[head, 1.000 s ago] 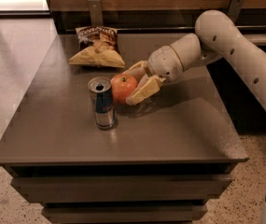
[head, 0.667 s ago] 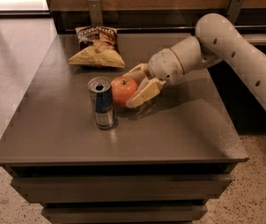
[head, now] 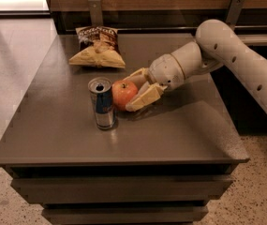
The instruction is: Move apple near redbull can
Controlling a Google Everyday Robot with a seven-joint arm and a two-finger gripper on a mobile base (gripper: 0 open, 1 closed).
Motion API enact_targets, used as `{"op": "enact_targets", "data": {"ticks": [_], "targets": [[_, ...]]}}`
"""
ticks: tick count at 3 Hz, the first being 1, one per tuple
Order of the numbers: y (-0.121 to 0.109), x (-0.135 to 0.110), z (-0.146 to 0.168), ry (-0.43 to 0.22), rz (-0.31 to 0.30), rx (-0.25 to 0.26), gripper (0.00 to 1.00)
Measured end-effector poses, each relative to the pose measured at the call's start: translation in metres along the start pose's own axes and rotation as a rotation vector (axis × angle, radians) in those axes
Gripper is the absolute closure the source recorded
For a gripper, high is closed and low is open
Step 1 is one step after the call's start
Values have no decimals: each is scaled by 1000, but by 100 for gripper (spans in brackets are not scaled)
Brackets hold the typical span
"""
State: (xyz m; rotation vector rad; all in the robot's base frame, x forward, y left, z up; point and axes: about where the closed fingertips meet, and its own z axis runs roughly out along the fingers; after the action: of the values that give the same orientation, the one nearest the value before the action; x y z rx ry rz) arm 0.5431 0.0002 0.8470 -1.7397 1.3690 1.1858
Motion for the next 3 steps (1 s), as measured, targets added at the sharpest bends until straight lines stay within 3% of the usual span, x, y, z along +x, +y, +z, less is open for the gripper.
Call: {"op": "enact_targets", "data": {"ticks": [1,3], "targets": [[1,5,2,-5,11,-12,0],[-8,8,-15,7,8,16,0]]}}
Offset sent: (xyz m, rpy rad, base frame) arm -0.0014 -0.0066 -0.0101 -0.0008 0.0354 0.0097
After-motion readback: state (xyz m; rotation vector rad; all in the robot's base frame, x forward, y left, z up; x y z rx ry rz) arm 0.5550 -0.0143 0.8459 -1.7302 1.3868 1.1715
